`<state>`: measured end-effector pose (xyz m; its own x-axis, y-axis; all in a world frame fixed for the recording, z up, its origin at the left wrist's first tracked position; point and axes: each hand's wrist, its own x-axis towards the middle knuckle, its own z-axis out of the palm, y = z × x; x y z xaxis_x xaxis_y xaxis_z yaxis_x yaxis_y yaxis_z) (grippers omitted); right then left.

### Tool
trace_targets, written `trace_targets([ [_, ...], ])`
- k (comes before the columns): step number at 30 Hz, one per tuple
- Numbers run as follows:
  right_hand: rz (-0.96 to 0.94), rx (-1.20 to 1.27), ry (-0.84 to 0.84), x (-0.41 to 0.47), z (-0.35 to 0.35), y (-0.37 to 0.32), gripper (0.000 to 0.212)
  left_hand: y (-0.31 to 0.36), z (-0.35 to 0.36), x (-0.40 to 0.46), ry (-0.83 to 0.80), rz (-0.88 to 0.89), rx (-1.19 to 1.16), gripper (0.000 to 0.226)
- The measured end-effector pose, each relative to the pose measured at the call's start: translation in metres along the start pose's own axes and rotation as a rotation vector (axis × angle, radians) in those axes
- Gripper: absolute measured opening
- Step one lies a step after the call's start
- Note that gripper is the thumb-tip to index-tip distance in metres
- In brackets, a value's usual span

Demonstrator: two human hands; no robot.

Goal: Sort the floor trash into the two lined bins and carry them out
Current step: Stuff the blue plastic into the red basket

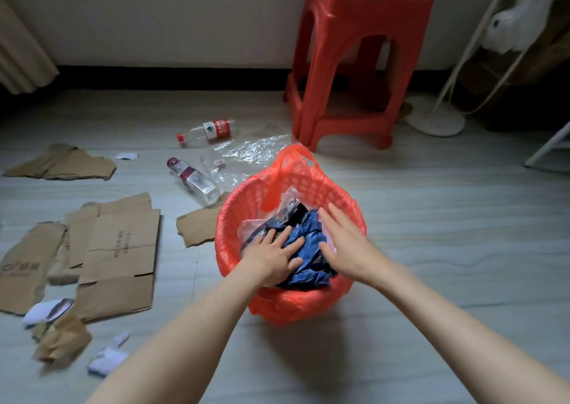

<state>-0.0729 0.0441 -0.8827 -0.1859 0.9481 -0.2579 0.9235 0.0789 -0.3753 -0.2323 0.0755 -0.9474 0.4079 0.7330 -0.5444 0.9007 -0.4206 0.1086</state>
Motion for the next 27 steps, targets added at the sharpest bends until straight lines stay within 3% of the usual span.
trace_targets([
  [7,0.198,0.027,-0.372,0.036,0.051,-0.017,0.079,-0.016,0.002,0.012,-0.104,-0.115,0.066,0.060],
  [14,0.281,-0.348,-0.659,0.075,0.085,-0.007,0.080,-0.015,0.018,0.048,-0.230,-0.167,0.085,0.059],
  [19,0.253,-0.411,-0.642,0.091,0.106,0.000,0.063,-0.011,0.035,0.070,-0.270,-0.230,0.186,0.056],
  [23,0.257,-0.397,-0.706,0.094,0.101,0.005,0.075,-0.014,0.041,0.070,-0.262,-0.225,0.079,0.056],
  [27,0.144,-0.305,-0.725,0.086,0.077,0.004,0.072,-0.017,0.033,0.067,-0.320,-0.224,0.115,0.058],
])
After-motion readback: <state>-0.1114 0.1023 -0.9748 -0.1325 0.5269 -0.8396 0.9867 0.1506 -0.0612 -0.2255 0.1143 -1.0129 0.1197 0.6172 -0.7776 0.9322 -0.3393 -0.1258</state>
